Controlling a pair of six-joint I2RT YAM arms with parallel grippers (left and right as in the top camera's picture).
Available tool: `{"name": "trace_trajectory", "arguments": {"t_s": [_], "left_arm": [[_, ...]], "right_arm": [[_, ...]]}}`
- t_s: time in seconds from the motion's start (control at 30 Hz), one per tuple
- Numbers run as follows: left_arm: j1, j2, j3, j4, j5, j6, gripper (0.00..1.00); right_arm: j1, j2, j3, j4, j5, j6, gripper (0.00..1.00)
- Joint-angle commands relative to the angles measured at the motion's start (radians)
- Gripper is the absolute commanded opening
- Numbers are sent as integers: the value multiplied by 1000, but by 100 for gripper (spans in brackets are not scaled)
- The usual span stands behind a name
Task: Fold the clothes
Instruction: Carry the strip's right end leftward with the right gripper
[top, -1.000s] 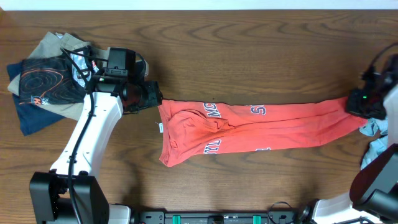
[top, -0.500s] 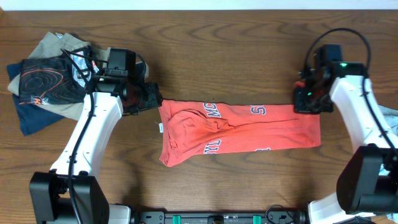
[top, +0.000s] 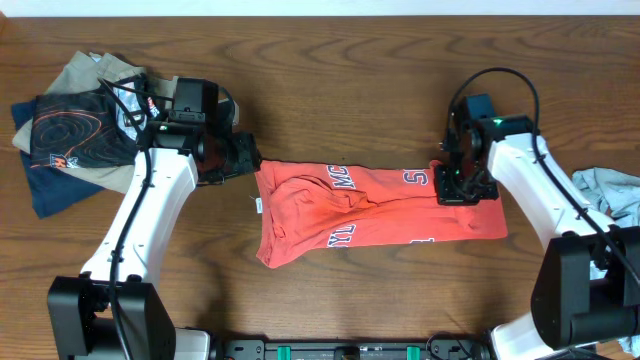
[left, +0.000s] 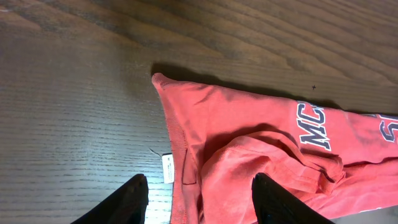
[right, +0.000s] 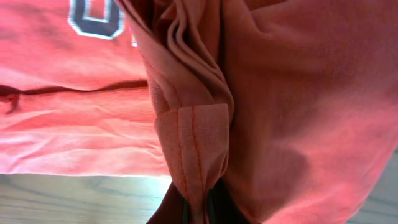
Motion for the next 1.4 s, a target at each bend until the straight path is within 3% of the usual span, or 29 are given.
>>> {"name": "trace_trajectory", "arguments": {"t_s": [0.0,0.33,0.5,0.6,0.83,0.87,1.03,1.2,1.37], "left_arm": [[5,-6,16,-6,-13,6,56],[5,-6,16,-6,-13,7,56],[5,-6,16,-6,-13,7,56],[5,-6,16,-7,-13,7,56],[5,-6,13,-24,-13,7,56],[5,-6,13,-29,-13,7,62],[5,1,10,-66,-13,7,71],[5,27,0,-98,-2,16,75],[5,74,-29,-125,25,52,77]], "right_arm": [[34,2,-5,1,-44,37,1],[102,2,-5,40,-136,81,4],[131,2,-5,65,-223,81,49],[134,2,-5,70,-225,55,58],[117,2,-5,47,-23,56,60],[116,2,-5,42,-10,56,60],[111,2,-5,36,55,56,61],[110,2,-5,38,117,101,70],[90,2,-5,37,139,101,72]]}}
